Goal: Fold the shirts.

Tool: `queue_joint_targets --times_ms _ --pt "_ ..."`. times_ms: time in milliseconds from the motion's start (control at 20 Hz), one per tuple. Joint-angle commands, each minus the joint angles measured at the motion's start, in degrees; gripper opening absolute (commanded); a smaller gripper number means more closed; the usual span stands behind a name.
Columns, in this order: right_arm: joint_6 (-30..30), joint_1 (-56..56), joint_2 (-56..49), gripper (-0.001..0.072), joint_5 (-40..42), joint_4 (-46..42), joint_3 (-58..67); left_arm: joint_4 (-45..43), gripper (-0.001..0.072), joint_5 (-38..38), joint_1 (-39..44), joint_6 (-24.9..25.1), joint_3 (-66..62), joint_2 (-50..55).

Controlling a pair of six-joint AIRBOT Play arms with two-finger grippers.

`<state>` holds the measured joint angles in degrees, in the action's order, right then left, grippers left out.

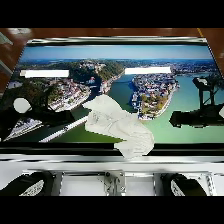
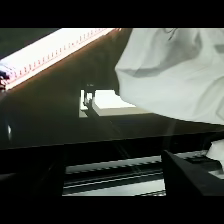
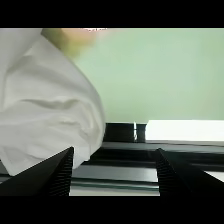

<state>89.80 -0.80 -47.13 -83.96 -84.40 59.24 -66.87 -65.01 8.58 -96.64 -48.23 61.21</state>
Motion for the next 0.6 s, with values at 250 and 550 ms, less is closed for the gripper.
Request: queue_joint_targets --times_ms 250,550 --pt "1.6 0.0 -4.1 0.0634 1.6 2.5 -0.1 13.4 0.0715 18.6 7.1 1.7 7.8 12.4" --pt "2.9 0.0 -4.5 0.0635 1.0 4.9 -0.1 22.6 0.0688 26.3 10.4 6.7 7.7 18.0"
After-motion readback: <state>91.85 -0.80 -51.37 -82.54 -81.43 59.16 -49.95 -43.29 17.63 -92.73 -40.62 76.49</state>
